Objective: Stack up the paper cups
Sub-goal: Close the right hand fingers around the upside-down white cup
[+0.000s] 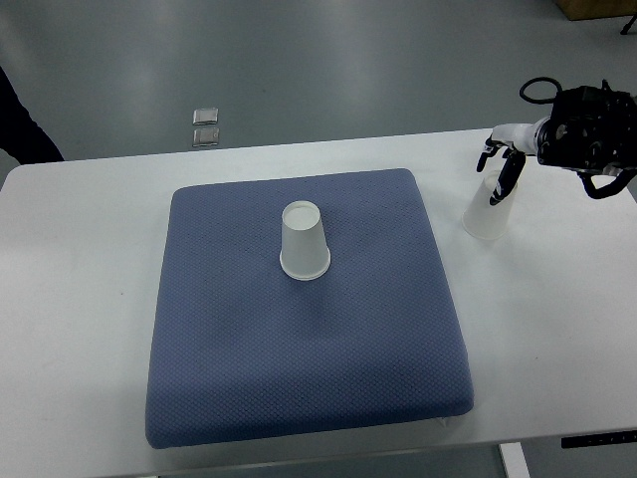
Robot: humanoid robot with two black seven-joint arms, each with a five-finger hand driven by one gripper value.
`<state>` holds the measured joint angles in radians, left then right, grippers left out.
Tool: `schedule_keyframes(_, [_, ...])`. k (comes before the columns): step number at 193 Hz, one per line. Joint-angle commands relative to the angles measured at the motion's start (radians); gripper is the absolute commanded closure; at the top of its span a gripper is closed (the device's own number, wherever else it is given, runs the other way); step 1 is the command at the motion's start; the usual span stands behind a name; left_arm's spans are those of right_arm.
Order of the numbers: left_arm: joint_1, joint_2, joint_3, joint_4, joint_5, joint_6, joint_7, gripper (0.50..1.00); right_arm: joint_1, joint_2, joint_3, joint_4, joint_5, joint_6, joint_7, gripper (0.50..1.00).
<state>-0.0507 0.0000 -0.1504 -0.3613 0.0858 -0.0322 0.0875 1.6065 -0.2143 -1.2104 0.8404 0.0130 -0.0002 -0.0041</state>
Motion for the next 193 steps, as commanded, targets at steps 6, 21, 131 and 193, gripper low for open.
schedule_keyframes(6, [0.000,0.000,0.000,-0.001,0.000,0.000,0.000,0.500,-0.053,0.004,0.000,-0.056,-0.001,-0.012,-0.005,0.593])
schedule_keyframes(21, [0.002,0.000,0.000,-0.001,0.000,0.000,0.000,0.500,-0.072,0.012,0.002,-0.081,0.001,-0.012,-0.005,0.593])
schedule_keyframes(131, [0.003,0.000,0.000,0.001,0.000,0.000,0.000,0.500,-0.132,0.016,0.005,-0.135,0.001,-0.020,-0.005,0.634])
schedule_keyframes(193, [0.003,0.000,0.000,0.001,0.000,0.000,0.000,0.500,-0.128,0.016,0.005,-0.135,0.001,-0.021,-0.004,0.738])
